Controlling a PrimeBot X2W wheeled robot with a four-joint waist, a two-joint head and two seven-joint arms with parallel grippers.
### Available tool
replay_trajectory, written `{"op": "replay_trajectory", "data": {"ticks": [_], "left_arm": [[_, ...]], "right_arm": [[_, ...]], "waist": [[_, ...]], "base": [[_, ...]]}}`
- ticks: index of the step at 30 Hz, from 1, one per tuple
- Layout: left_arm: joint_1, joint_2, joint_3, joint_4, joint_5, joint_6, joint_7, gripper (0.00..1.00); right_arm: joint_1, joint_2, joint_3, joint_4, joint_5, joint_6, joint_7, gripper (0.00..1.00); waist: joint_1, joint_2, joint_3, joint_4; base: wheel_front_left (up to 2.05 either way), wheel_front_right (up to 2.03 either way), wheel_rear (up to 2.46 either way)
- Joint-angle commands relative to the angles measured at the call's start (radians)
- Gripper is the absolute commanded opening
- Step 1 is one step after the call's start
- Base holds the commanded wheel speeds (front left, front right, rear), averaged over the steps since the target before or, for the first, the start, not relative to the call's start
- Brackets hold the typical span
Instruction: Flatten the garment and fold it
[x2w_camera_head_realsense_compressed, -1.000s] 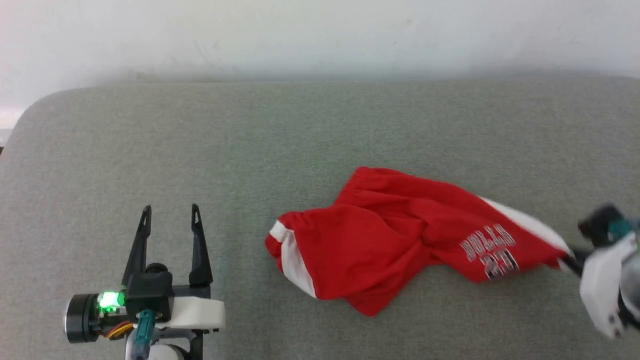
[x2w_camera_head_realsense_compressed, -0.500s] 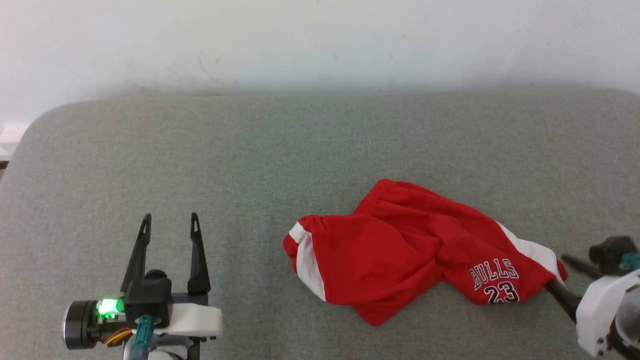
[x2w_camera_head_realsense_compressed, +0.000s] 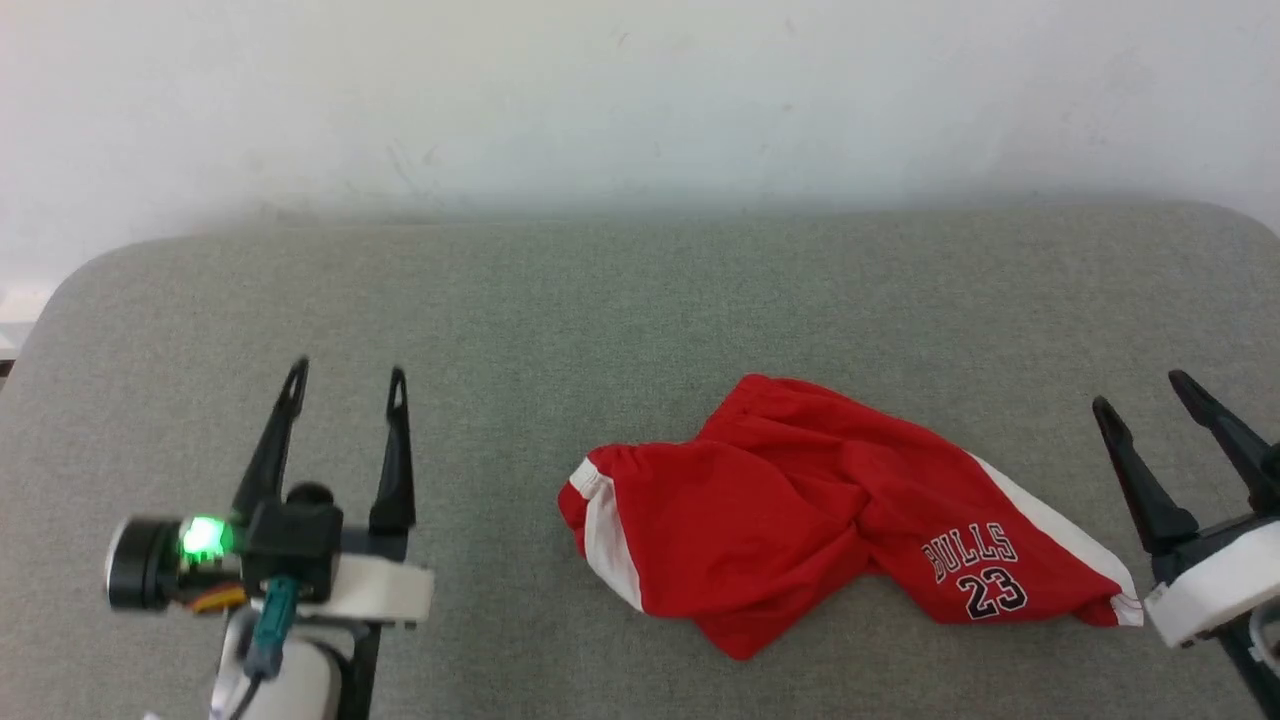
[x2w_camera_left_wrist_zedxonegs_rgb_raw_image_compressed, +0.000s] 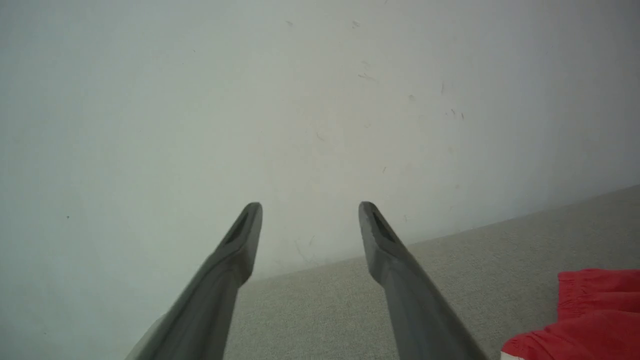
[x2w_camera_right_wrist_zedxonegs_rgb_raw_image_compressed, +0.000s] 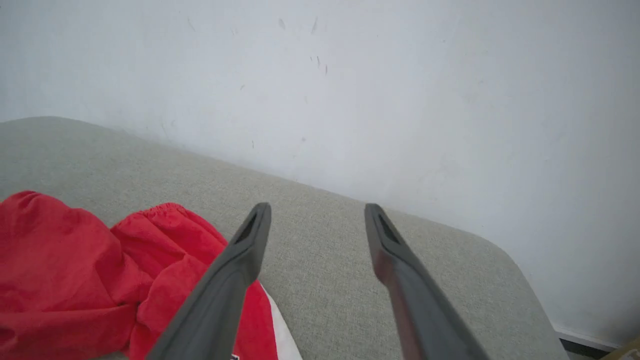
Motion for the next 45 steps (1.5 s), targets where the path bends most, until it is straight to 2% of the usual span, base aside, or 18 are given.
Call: {"op": "replay_trajectory", "data": {"ticks": [1, 7, 12, 15, 18, 20, 24, 28, 33, 35, 38, 41, 45], "left_arm": [[-0.047, 0.015, -0.007, 0.005, 0.005, -0.017, -0.005, 1.0], [-0.228, 0.047, -0.045, 0.113, -0.002, -0.11, -0.005, 1.0], [-0.413, 0.043, -0.107, 0.278, -0.017, -0.227, 0.012, 1.0], [-0.521, 0.028, -0.158, 0.366, -0.033, -0.292, 0.074, 1.0], [-0.618, 0.015, -0.23, 0.442, -0.06, -0.325, 0.157, 1.0], [-0.677, 0.007, -0.286, 0.491, -0.098, -0.331, 0.216, 1.0], [-0.78, 0.02, -0.526, 0.553, -0.266, -0.333, 0.368, 1.0], [-0.872, 0.078, -0.787, 0.534, -0.5, -0.333, 0.558, 1.0], [-0.974, 0.167, -1.038, 0.471, -0.723, -0.333, 0.727, 1.0], [-0.994, 0.194, -1.09, 0.458, -0.776, -0.333, 0.776, 1.0], [-0.981, 0.22, -1.116, 0.436, -0.811, -0.333, 0.849, 1.0], [-0.909, 0.24, -1.119, 0.383, -0.79, -0.333, 0.951, 1.0], [-0.822, 0.275, -1.119, 0.313, -0.753, -0.333, 1.036, 1.0]], "right_arm": [[0.031, 0.045, -0.035, -0.038, -0.029, -0.001, -0.012, 1.0], [0.093, 0.218, -0.169, -0.151, -0.178, -0.001, -0.056, 1.0], [0.107, 0.342, -0.234, -0.205, -0.282, -0.001, -0.075, 1.0], [0.11, 0.392, -0.247, -0.233, -0.322, -0.001, -0.077, 1.0], [0.114, 0.42, -0.252, -0.258, -0.344, -0.001, -0.077, 1.0], [0.118, 0.432, -0.252, -0.26, -0.353, -0.001, -0.077, 1.0], [0.115, 0.447, -0.244, -0.259, -0.37, -0.001, -0.077, 1.0], [0.104, 0.463, -0.25, -0.258, -0.375, -0.001, -0.077, 1.0], [0.092, 0.491, -0.258, -0.261, -0.375, -0.001, -0.077, 1.0], [0.086, 0.501, -0.253, -0.261, -0.374, -0.001, -0.077, 1.0], [0.075, 0.512, -0.245, -0.257, -0.373, -0.001, -0.078, 1.0], [0.063, 0.519, -0.236, -0.251, -0.372, -0.001, -0.078, 1.0], [0.055, 0.524, -0.236, -0.243, -0.374, -0.001, -0.078, 1.0]], "waist": [[0.0001, -0.0001, 0.003, -0.001], [0.0001, -0.0001, 0.025, -0.017], [0.0001, -0.0001, 0.05, -0.042], [0.0001, -0.0001, 0.065, -0.059], [0.0001, -0.0001, 0.08, -0.077], [0.0001, -0.0001, 0.088, -0.09], [0.0001, -0.0001, 0.109, -0.116], [0.0001, -0.0001, 0.132, -0.14], [0.0001, -0.0001, 0.168, -0.17], [0.0001, -0.0001, 0.184, -0.185], [0.0001, -0.0001, 0.202, -0.204], [0.0001, -0.0001, 0.216, -0.221], [0.0001, -0.0001, 0.223, -0.228]], "base": [[0.0, 0.0, 0.0], [0.0, 0.0, 0.0], [0.0, 0.0, 0.0], [0.0, 0.0, 0.0], [0.0, 0.0, 0.0], [0.0, 0.0, 0.0], [0.0, 0.0, 0.0], [0.0, 0.0, 0.0], [0.0, 0.0, 0.0], [0.0, 0.0, 0.0], [0.0, 0.0, 0.0], [0.0, 0.0, 0.0], [0.0, 0.0, 0.0]]}}
